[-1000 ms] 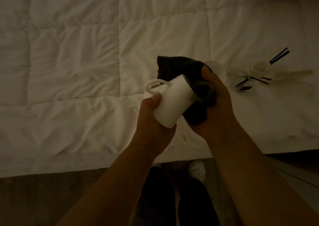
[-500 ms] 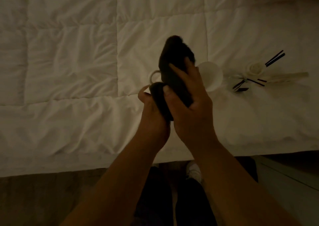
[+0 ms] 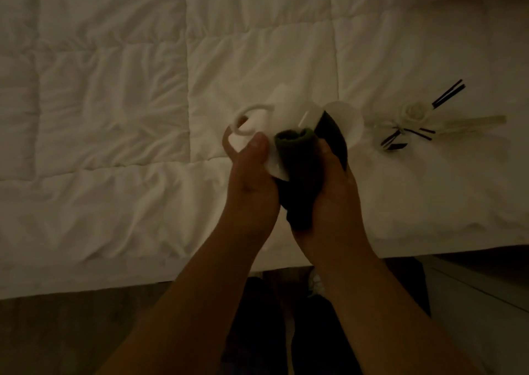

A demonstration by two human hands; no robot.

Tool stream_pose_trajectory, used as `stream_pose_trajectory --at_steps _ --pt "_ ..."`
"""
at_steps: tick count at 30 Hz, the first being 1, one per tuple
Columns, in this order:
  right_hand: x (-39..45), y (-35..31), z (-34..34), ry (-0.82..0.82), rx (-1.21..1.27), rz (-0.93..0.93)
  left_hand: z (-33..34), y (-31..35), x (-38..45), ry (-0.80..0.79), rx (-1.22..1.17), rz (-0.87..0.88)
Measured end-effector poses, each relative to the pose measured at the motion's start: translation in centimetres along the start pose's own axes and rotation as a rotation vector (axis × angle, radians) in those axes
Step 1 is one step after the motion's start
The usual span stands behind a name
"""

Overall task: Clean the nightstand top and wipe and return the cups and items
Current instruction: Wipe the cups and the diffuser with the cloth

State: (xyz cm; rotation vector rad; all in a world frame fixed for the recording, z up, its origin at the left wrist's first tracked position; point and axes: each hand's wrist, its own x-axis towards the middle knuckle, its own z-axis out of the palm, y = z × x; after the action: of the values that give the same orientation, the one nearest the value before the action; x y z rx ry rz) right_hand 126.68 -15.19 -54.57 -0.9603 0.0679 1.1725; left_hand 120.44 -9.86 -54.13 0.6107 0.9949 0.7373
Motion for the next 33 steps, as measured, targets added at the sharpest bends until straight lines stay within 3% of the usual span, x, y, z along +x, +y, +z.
stream_pose_trajectory --at_steps 5,9,12,18,21,23,25,28,33 --pt "-1.0 -1.1 -2.8 0.073 -0.126 0.039 -1.2 -0.2 2.0 -0.202 0.518 0.233" --pt "-2.2 -1.0 -5.2 0.026 -0.066 0.108 -2.9 0.4 5.7 -0.022 1.234 0.364" --pt "-2.8 -1.0 -6.5 0.064 -0.056 0.135 -4.4 0.8 8.2 0.023 1.568 0.371" --pt "-3.3 -2.1 -8.5 0.213 0.006 0.104 -4.6 -0.7 9.8 0.068 1.772 0.27" --pt "-3.5 -2.7 -9.5 0.209 0.009 0.069 -3.2 -1.2 9.2 0.11 1.873 0.396" --pt "-3.6 -3.3 -10.0 0.219 0.026 0.042 -1.3 -1.9 8.5 0.005 1.84 0.584" --pt "-3.5 -3.6 -10.3 0.235 0.053 0.02 1.1 -3.1 8.4 -0.216 1.8 0.659" --pt "-3.2 -3.8 -10.3 0.255 0.01 -0.003 3.6 -5.5 9.3 -0.447 1.74 0.547" --pt "-2.5 -3.8 -9.4 0.25 -0.33 -0.079 3.5 -7.0 10.7 -0.47 1.499 0.454"
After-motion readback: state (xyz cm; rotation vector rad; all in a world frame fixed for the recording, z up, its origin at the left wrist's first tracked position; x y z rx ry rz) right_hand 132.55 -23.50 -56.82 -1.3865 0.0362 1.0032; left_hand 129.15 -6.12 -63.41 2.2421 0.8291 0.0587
